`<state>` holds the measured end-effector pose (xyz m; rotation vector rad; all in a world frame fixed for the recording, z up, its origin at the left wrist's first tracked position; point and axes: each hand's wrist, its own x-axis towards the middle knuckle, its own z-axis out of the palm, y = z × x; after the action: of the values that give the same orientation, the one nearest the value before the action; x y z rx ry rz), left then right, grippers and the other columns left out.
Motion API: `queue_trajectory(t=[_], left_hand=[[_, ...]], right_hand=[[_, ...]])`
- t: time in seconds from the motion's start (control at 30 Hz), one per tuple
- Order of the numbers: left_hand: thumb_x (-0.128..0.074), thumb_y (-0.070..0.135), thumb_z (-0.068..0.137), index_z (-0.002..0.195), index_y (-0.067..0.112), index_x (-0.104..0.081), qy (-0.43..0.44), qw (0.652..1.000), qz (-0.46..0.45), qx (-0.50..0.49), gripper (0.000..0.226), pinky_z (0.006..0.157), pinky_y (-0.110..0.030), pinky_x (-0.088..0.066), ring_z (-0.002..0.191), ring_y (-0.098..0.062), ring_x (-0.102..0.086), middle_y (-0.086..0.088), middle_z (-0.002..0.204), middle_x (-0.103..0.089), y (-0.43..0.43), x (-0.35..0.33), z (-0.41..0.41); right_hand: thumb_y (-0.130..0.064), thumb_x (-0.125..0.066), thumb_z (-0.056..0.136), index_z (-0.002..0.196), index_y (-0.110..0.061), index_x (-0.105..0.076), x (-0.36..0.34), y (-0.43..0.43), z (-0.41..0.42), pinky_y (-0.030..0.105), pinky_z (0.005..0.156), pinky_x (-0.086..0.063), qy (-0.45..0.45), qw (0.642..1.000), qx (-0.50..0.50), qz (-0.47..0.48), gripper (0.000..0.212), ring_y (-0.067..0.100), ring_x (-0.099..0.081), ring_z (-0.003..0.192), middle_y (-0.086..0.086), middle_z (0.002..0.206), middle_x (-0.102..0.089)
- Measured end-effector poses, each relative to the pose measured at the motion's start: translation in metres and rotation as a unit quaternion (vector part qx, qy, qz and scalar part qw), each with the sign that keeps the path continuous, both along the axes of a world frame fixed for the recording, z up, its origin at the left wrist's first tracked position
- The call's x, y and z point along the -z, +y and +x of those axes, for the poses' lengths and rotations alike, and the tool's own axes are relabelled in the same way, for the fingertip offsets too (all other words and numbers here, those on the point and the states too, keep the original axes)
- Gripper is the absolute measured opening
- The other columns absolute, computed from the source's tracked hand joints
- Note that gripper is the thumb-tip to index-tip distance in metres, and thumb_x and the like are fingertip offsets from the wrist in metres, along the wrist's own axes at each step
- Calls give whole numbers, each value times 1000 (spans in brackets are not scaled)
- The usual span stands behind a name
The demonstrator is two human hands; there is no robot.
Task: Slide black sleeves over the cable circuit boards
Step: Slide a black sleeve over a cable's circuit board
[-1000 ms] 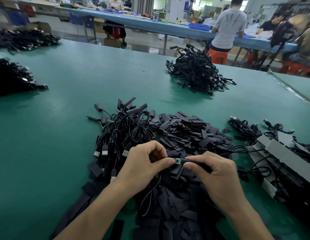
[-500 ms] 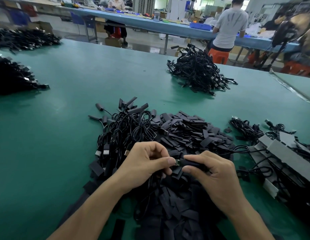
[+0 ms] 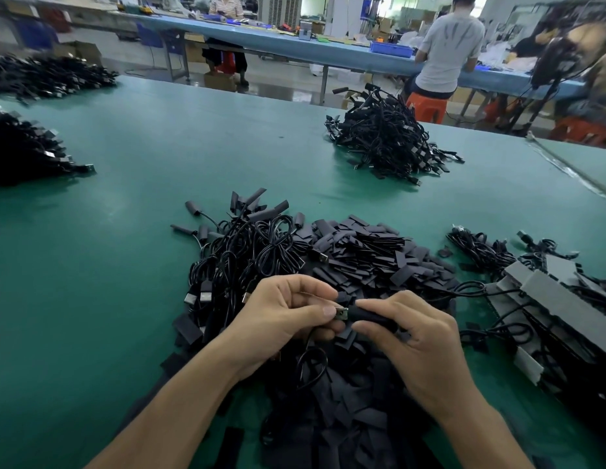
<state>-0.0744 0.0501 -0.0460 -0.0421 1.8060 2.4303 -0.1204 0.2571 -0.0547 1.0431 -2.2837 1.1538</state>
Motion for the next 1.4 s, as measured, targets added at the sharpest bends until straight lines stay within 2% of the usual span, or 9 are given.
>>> queue_trajectory(t=[0.17,0.27,0.47,0.63,0.8,1.0,1.2,1.4], left_hand=[[-67,-3,90,99,6,-69,-1,999,-31,17,13,68,-24,-58,79,-21,-74,-14,83,-74,2,1,0],[-66,-4,90,103,3,-67,2,998,-58,17,14,65,-24,-57,78,-22,-75,-16,85,-75,3,-1,0],[-70,-5,86,95,2,-66,12,997,-79,-7,12,57,-24,-57,66,-24,-73,-19,77,-74,2,-1,1],[-68,-3,90,105,6,-67,24,995,-95,12,18,66,-25,-58,80,-30,-76,-14,81,-76,1,3,1],[-65,-5,91,106,7,-66,29,992,-117,22,19,65,-23,-57,78,-27,-76,-13,81,-75,2,6,0],[-66,-5,91,105,11,-66,43,986,-163,17,21,62,-21,-56,72,-25,-76,-15,79,-74,2,8,-1],[-65,-6,91,104,10,-65,38,986,-161,27,20,61,-22,-56,70,-24,-75,-13,77,-74,2,8,0],[-65,-5,91,105,9,-65,41,986,-158,38,20,62,-22,-56,72,-24,-75,-16,80,-74,0,9,0]], right_hand=[[-33,-72,85,102,-14,-76,3,-3,-2,26,70,-50,38,998,-15,48,27,8,-60,82,-11,87,-65],[-32,-71,85,101,-12,-76,3,-2,-4,20,71,-47,54,997,-4,53,26,6,-57,79,-11,86,-63],[-35,-69,86,101,-12,-76,2,-1,-3,13,73,-43,46,997,-10,54,28,4,-56,79,-16,86,-59],[-40,-67,86,103,-17,-76,1,1,-4,16,72,-46,8,997,-29,73,30,3,-58,81,-18,86,-59],[-41,-63,89,102,-21,-75,-2,2,-5,25,70,-50,1,994,-30,107,27,5,-59,81,-15,85,-61],[-39,-63,89,96,-17,-76,-5,-1,-2,15,71,-44,9,992,-24,125,27,4,-56,76,-12,81,-60],[-42,-65,87,101,-23,-74,-4,1,-1,19,72,-47,-45,990,-29,134,25,1,-58,81,-17,86,-59],[-42,-60,90,98,-20,-75,-3,-2,3,16,73,-45,-21,991,-28,130,27,1,-56,80,-15,85,-59]])
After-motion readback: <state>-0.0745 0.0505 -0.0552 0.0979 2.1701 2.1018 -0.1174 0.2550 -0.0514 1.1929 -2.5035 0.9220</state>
